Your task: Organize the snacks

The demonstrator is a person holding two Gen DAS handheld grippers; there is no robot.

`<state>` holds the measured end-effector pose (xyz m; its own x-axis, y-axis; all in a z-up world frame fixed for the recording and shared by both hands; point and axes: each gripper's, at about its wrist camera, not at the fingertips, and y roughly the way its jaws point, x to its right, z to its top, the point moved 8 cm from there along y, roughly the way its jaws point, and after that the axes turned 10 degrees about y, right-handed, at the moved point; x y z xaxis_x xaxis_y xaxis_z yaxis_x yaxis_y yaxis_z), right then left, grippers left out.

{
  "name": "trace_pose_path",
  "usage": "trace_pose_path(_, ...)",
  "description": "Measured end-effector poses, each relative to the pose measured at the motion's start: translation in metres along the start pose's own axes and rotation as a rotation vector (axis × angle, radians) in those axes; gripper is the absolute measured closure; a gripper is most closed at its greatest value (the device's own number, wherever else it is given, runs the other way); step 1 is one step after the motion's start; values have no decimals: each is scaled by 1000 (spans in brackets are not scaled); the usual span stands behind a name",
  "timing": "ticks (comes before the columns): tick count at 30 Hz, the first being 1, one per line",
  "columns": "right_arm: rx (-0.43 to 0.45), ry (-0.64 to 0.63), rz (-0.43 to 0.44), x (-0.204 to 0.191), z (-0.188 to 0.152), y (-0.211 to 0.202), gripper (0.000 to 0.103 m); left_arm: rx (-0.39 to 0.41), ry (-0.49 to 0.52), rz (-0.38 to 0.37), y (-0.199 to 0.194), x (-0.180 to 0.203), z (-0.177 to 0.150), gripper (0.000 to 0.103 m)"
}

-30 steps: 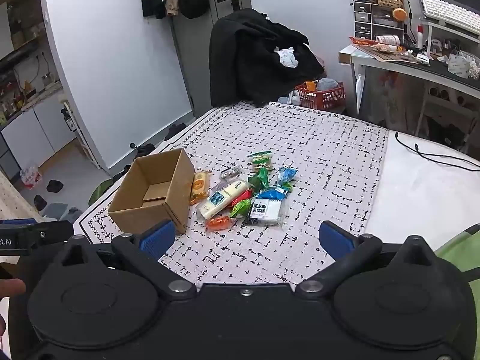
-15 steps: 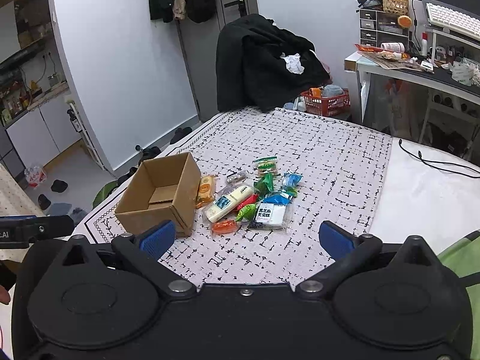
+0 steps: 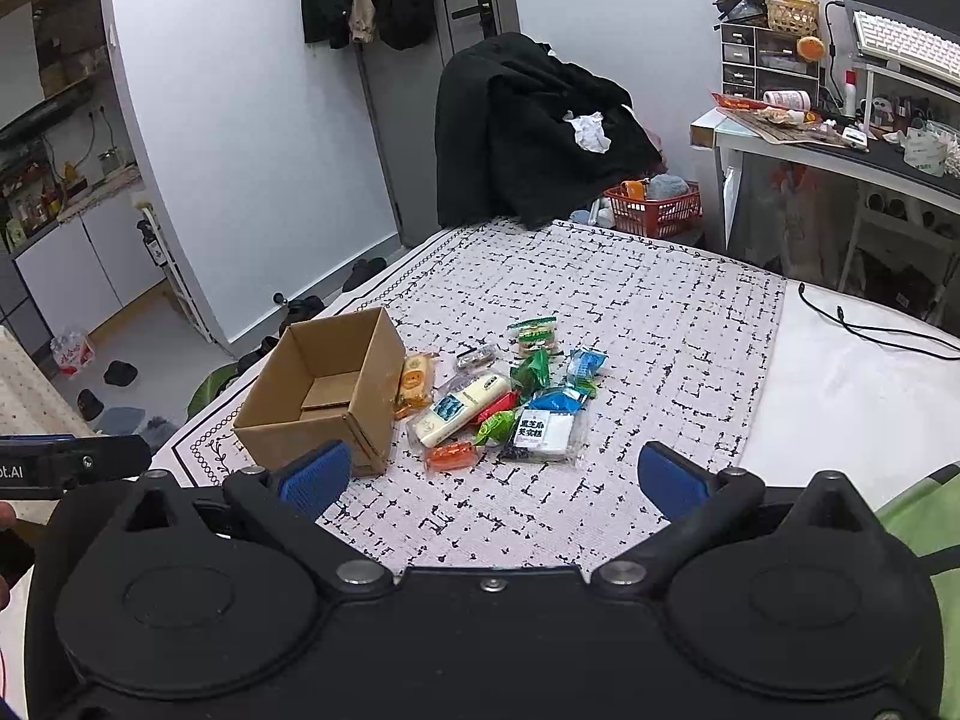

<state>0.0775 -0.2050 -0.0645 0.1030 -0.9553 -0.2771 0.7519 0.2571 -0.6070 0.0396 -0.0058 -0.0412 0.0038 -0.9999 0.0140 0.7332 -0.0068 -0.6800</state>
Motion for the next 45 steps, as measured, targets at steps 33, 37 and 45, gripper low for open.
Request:
trace_pose_path(33, 5, -16, -17, 6, 2, 18, 0, -4, 7, 1, 14, 6, 10, 0)
trace_pose_path(37, -3, -15, -8, 6, 4, 25, 0, -12, -2, 1, 26, 5, 12, 0)
trace_pose_path(45, -22, 0, -5, 13, 10, 47, 0, -12, -17, 11, 49, 5, 20, 0)
